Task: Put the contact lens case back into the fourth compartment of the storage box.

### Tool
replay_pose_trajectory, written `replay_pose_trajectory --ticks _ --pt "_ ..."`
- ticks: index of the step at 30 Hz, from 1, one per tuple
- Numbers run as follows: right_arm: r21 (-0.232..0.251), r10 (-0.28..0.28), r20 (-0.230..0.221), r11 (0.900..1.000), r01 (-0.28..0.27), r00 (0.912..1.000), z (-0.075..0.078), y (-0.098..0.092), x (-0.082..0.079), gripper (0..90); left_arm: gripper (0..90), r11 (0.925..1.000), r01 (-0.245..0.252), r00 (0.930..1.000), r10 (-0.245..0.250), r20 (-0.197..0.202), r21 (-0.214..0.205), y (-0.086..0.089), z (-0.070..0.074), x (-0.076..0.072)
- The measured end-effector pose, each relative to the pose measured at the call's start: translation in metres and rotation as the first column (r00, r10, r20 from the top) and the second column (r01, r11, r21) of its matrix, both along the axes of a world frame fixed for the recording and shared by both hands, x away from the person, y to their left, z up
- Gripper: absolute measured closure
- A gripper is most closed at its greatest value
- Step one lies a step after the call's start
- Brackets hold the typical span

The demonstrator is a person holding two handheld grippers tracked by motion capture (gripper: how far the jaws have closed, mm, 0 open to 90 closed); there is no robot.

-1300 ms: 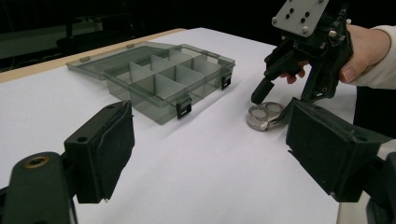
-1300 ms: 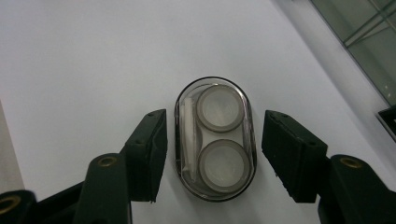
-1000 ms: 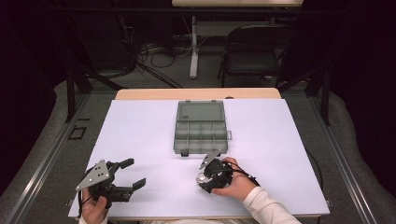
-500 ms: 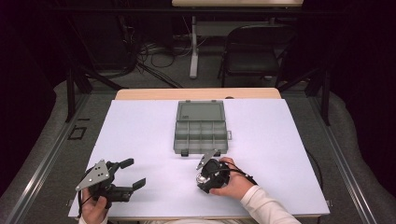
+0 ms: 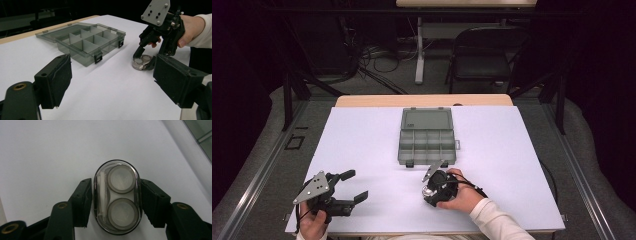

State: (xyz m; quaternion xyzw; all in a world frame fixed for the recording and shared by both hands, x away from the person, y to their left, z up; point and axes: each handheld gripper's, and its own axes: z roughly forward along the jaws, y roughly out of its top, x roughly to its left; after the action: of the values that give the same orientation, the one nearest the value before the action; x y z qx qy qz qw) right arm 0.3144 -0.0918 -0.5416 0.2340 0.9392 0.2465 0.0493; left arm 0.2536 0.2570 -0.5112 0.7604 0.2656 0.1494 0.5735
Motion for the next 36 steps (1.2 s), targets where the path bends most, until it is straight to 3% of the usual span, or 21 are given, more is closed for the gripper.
replay_pose_trajectory --ticks 26,36 --pt "-0.007 0.01 0.005 0.9999 -0.01 0.9999 0.002 -0.0003 0.0005 48.6 16.1 1.0 0.0 1.0 0.0 -0.001 0.0 0.0001 -0.0002 0.0" --pt "0.047 -0.011 0.02 0.9988 0.01 0.9997 0.0098 -0.0052 0.0039 48.6 16.1 1.0 0.003 1.0 -0.003 -0.002 -0.004 0.0002 -0.0004 0.0004"
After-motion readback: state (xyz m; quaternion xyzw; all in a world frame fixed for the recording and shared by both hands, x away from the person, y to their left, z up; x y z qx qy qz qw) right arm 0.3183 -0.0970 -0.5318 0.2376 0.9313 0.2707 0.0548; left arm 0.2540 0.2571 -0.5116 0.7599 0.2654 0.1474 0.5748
